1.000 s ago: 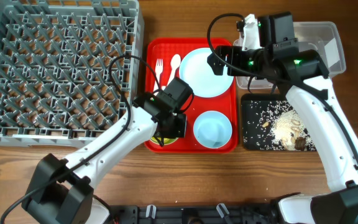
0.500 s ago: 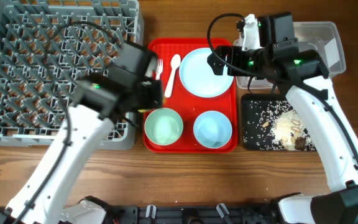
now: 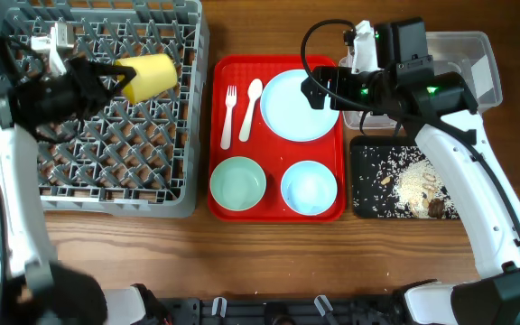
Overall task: Sort waste into correct bins and load items into the dishwasher rack
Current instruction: 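Lift the yellow cup with the left gripper and carry it over the rack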
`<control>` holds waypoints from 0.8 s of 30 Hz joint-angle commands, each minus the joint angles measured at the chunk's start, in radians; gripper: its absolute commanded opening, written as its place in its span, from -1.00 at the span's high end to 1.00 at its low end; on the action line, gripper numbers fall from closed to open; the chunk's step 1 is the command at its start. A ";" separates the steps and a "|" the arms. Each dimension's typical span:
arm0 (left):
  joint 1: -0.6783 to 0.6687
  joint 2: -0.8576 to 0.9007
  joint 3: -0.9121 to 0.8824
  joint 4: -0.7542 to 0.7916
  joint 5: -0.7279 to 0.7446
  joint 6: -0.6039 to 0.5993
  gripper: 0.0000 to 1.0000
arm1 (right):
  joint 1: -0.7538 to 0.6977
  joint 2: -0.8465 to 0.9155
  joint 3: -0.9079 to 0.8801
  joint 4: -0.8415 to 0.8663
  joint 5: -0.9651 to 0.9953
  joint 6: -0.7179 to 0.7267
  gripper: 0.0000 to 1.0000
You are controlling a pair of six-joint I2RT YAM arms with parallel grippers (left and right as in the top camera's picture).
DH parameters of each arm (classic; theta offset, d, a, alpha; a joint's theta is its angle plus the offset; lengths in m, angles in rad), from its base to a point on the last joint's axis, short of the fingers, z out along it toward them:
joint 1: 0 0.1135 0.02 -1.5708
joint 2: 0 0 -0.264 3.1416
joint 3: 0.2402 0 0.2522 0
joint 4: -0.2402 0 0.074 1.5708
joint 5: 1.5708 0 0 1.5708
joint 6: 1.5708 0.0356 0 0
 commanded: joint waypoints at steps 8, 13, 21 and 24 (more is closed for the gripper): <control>0.139 0.371 0.013 0.351 0.447 0.036 0.92 | 0.001 0.013 -0.002 0.002 -0.016 0.008 -0.99; 0.135 0.426 0.011 0.380 0.333 0.039 0.92 | 0.001 0.013 -0.002 0.002 -0.016 0.009 -1.00; 0.121 0.542 0.011 0.379 0.334 0.055 0.92 | 0.001 0.013 -0.002 0.002 -0.016 0.009 -1.00; 0.121 0.585 0.010 0.351 0.281 0.055 0.92 | 0.001 0.013 -0.002 0.003 -0.016 0.008 -0.99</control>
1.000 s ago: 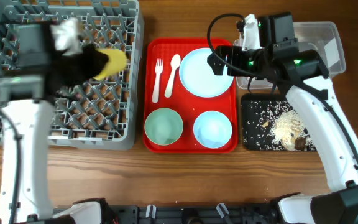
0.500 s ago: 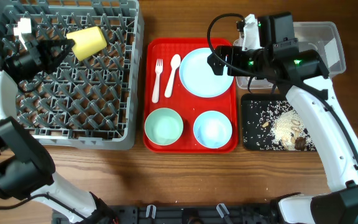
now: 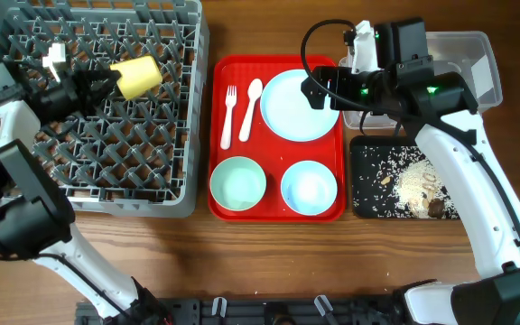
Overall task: Sort waste into correct bins and load items into the dishwasher rack
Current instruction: 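Lift the yellow cup with the left gripper and carry it over the rack, then set the yellow cup in the rack and open the left gripper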
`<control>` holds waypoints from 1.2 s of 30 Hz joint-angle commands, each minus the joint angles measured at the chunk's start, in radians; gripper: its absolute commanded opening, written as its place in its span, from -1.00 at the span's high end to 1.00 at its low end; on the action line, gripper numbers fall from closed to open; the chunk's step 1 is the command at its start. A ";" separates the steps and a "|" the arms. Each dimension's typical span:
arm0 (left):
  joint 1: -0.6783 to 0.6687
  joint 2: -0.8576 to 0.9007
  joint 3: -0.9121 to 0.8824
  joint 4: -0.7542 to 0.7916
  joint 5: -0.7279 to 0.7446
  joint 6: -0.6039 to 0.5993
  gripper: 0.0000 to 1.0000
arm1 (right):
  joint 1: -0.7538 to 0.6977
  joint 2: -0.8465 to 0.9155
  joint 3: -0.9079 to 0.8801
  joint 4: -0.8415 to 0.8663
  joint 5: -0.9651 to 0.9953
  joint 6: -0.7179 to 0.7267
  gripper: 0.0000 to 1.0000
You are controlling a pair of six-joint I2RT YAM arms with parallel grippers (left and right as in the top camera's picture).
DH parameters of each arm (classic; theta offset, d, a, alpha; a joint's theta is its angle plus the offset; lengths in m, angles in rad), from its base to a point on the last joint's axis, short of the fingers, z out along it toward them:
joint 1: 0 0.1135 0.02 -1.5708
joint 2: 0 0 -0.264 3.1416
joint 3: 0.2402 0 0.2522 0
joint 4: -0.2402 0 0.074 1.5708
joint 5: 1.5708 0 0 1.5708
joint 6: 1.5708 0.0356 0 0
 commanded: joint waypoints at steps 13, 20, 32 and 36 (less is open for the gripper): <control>0.061 0.051 0.010 -0.167 -0.125 0.023 0.92 | 0.001 0.013 -0.002 0.002 -0.016 0.009 -1.00; 0.062 0.051 0.010 -0.254 -0.256 0.023 0.60 | 0.001 0.013 -0.002 0.002 -0.016 0.009 -0.99; 0.144 -0.119 0.011 -0.377 -0.474 -0.088 -0.01 | 0.001 0.013 -0.002 0.002 -0.016 0.008 -0.99; 0.141 -0.276 0.011 -0.390 -0.503 -0.121 -0.02 | 0.001 0.013 -0.002 0.002 -0.016 0.009 -1.00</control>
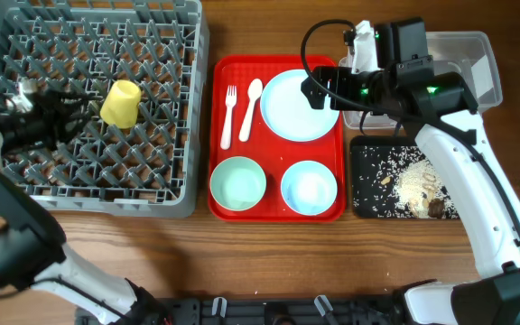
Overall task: Sort waste into correct bins and load items into the dishwasher rack
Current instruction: 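Set the yellow cup in the rack and open the left gripper, then move the left gripper to the white plastic fork and grasp it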
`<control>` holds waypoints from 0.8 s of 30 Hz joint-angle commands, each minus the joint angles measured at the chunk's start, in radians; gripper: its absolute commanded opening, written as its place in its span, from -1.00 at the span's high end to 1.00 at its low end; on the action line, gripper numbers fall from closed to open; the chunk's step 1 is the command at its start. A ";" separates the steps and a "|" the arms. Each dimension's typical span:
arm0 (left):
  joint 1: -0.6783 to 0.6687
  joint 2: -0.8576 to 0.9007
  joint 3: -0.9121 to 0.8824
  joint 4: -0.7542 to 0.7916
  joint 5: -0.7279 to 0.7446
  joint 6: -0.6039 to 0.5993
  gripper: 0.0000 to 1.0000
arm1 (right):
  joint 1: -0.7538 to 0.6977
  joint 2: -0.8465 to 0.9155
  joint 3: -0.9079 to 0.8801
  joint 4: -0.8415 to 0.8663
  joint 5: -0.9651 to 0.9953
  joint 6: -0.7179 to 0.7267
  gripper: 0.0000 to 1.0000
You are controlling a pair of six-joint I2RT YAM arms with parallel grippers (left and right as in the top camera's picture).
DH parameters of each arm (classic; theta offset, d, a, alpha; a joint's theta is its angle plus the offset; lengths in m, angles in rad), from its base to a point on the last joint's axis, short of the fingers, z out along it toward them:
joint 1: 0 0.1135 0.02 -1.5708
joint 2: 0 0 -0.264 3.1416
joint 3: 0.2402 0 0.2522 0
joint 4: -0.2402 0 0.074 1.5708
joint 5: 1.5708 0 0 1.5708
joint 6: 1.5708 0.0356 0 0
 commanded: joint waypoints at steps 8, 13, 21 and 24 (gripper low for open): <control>-0.225 -0.436 0.000 0.011 -0.272 -0.064 0.07 | 0.001 0.013 -0.002 0.003 -0.016 0.008 -1.00; -0.541 -0.479 0.000 0.011 -0.542 -0.064 0.53 | 0.001 0.013 -0.002 0.003 -0.016 0.009 -1.00; -0.911 -0.300 0.000 0.070 -0.835 -0.064 0.65 | 0.001 0.013 -0.002 0.003 -0.016 0.008 -1.00; -0.927 -0.235 0.000 0.138 -0.874 -0.066 -0.10 | 0.001 0.013 -0.002 0.003 -0.016 0.008 -0.99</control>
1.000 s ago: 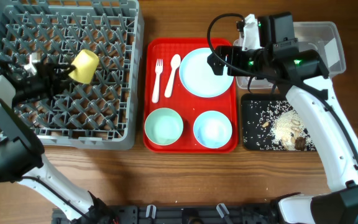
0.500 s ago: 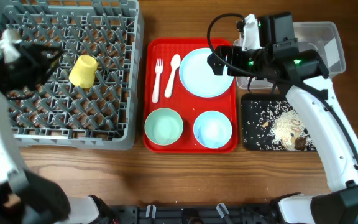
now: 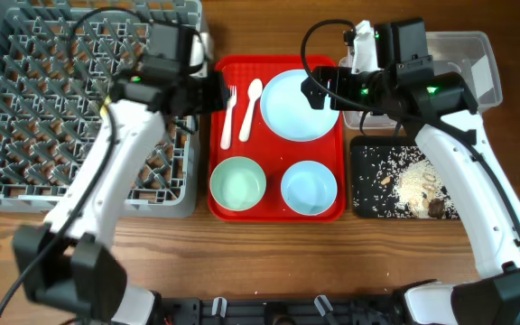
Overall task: Sort waste into correct bins and load items into the dishwasher rack
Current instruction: 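Move the left gripper to the white plastic fork and grasp it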
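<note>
The grey dishwasher rack [image 3: 25, 108] fills the left of the overhead view; no cup shows in it. My left gripper [image 3: 217, 93] reaches over the rack's right edge to the left rim of the red tray [image 3: 275, 213]. Its dark fingers stand spread, just left of the white fork [image 3: 228, 117]. A white spoon [image 3: 252, 106], a pale blue plate [image 3: 292, 108], a green bowl [image 3: 237, 183] and a blue bowl [image 3: 309, 188] also lie on the tray. My right gripper [image 3: 311, 90] hovers at the plate's right rim; its jaws are not clear.
A black tray [image 3: 373, 194] with rice and food scraps lies right of the red tray. Behind it stands a clear plastic bin [image 3: 477, 54], partly under my right arm. My left arm crosses the rack diagonally from the bottom left.
My left gripper was at the rack's left side, apart from the yellow cup; now it is at the red tray by the fork. The arm covers the cup's spot. The right arm is unchanged.
My left gripper first held the yellow cup over the back of the rack, then lower and further left. Then the cup stood mouth down in the rack with the gripper drawn back left. Now the gripper is at the red tray's left rim.
</note>
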`<control>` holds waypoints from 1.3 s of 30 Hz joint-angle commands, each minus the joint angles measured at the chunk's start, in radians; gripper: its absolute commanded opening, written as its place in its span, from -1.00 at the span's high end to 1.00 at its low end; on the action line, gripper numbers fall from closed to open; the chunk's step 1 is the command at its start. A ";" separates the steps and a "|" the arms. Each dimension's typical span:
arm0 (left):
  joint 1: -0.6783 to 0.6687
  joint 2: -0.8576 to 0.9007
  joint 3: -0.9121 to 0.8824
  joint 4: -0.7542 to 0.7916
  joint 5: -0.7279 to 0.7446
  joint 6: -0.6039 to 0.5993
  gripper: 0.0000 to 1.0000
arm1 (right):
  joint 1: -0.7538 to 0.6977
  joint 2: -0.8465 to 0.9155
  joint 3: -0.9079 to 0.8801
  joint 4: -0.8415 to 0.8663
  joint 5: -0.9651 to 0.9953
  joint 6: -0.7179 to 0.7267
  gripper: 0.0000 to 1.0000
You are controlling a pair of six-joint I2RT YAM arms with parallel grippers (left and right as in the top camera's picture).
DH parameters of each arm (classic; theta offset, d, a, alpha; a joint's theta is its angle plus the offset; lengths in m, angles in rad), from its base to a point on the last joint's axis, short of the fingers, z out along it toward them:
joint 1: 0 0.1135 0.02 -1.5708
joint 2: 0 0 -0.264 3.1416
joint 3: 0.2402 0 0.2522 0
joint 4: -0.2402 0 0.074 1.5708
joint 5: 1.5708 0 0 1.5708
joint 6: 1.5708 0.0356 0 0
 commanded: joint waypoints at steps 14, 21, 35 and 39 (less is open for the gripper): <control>0.241 0.091 0.000 0.117 -0.298 -0.102 0.88 | 0.001 0.013 -0.002 0.003 -0.016 0.008 -0.99; 0.396 0.167 0.000 0.146 -0.193 -0.126 0.92 | 0.001 0.013 -0.002 0.003 -0.016 0.008 -1.00; 0.415 0.113 0.000 -0.024 -0.298 -0.127 0.92 | 0.001 0.013 -0.002 0.003 -0.016 0.008 -1.00; 0.418 0.085 0.000 -0.091 -0.347 -0.129 0.91 | 0.001 0.013 -0.002 0.003 -0.016 0.009 -0.99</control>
